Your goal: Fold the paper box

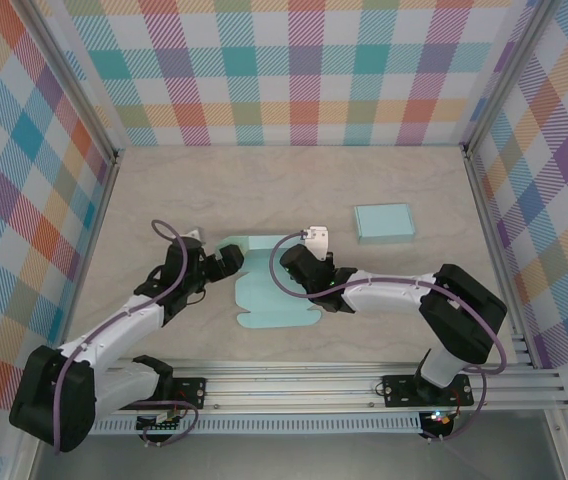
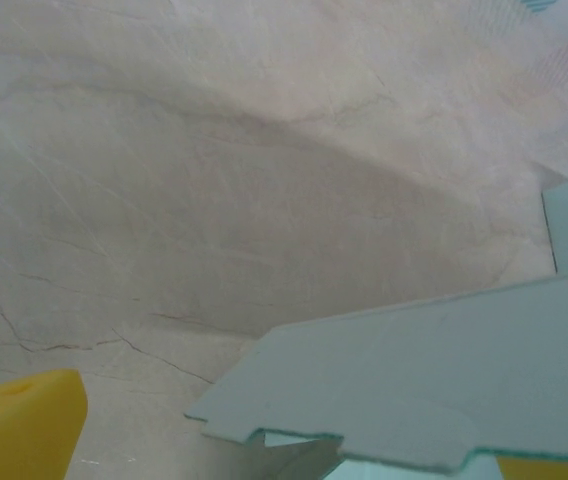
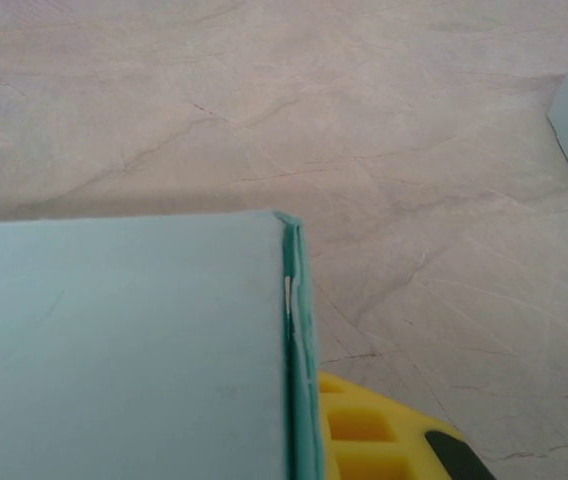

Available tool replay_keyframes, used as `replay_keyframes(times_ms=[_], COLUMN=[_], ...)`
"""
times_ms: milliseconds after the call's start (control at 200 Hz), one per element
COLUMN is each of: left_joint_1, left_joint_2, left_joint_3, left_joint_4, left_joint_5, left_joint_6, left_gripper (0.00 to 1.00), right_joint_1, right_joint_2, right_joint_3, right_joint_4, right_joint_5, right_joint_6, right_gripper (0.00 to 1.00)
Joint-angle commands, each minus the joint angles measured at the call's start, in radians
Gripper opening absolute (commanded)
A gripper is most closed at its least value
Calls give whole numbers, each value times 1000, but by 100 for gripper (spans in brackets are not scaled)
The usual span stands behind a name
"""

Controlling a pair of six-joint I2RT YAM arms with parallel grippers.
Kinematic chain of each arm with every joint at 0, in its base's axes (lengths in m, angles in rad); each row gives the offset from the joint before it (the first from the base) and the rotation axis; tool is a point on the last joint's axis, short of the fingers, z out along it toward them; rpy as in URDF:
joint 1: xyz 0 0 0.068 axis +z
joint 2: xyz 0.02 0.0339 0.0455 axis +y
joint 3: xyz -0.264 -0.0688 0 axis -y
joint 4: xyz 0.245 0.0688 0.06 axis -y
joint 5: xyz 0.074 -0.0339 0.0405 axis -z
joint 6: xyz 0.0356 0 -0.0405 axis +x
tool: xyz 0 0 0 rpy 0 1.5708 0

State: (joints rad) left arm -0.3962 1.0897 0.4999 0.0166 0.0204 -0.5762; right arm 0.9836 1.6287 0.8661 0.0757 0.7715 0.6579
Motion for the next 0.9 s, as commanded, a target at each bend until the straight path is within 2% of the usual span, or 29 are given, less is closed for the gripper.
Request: replay_keyframes(times_ms=[0, 240, 355, 535, 785, 895], left_joint_1=[-29, -119, -131, -132, -132, -132], left_joint_2=[27, 118, 111, -36, -255, -299], left_joint_3=[18, 74, 57, -12, -128, -179], left_joint_4=[73, 116, 119, 27, -83, -60], left_joint_5=[-37, -97, -137, -220, -185, -143], left_joint_6=[-12, -44, -83, -96, -106, -93], left_gripper=[100, 100, 100, 100, 99, 91], right_joint_1=[9, 17, 19, 19, 18, 18], right_joint_2=[27, 64, 69, 73, 80, 76], right_joint_3=[33, 66, 68, 67, 77, 77], right_joint_4=[42, 45, 42, 35, 33, 33], right_joint_5=[-15, -27, -23, -11, -11, -12], right_joint_6=[18, 28, 38, 47, 49, 49], right_gripper=[0, 0, 0, 0, 0, 0])
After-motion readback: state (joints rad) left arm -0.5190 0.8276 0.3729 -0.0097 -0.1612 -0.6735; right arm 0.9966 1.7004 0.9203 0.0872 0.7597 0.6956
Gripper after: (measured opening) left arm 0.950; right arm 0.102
